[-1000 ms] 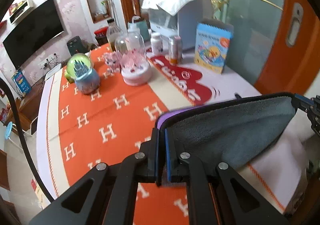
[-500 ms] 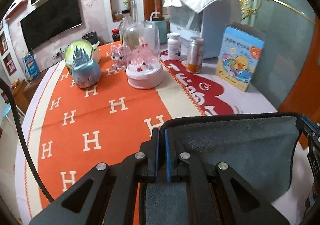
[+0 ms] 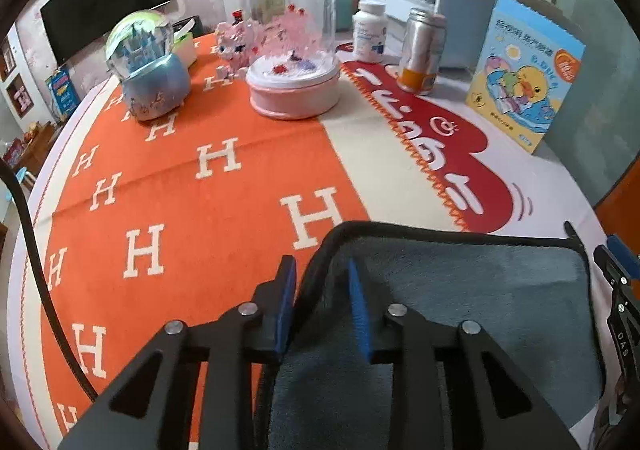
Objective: Fold towel
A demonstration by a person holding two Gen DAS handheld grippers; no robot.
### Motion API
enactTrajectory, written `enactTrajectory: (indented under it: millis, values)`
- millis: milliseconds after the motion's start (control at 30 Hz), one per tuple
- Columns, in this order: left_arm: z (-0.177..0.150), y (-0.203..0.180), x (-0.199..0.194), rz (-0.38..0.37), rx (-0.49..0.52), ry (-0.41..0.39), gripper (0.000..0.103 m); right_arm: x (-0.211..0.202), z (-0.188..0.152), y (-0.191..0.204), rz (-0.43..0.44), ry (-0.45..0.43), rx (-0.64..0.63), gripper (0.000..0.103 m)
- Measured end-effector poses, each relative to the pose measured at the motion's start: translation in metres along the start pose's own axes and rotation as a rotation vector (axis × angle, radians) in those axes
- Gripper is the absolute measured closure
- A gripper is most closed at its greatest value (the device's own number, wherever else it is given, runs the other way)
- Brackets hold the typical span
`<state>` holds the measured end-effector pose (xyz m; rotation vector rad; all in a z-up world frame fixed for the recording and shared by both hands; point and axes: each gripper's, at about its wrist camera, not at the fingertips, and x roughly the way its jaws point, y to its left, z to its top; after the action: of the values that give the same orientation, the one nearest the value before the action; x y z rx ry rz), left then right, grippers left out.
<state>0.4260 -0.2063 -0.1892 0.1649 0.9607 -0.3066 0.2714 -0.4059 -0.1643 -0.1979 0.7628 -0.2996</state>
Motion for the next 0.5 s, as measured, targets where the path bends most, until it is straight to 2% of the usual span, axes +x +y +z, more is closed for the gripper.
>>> enactTrajectory:
  millis: [133,200,267,367,500]
  values:
    - [-0.002,0.005,-0.001,0.019,-0.006,0.016,0.067,0.0,-0.003,-0.006,-0.006,0.024,0.03,0.068]
    - [-0.003,0.009,-0.007,0.022,-0.015,0.021,0.052,-0.004,-0.003,-0.008,-0.003,0.023,0.036,0.062]
    - [-0.004,0.012,-0.016,0.026,-0.022,0.015,0.045,-0.009,-0.001,-0.008,0.01,0.02,0.044,0.058]
    - [-0.008,0.017,-0.031,0.032,-0.024,0.012,0.04,-0.019,0.001,-0.007,0.025,0.013,0.051,0.056]
    - [-0.018,0.023,-0.053,0.043,-0.045,0.015,0.034,-0.034,0.004,-0.003,0.069,0.018,0.066,0.042]
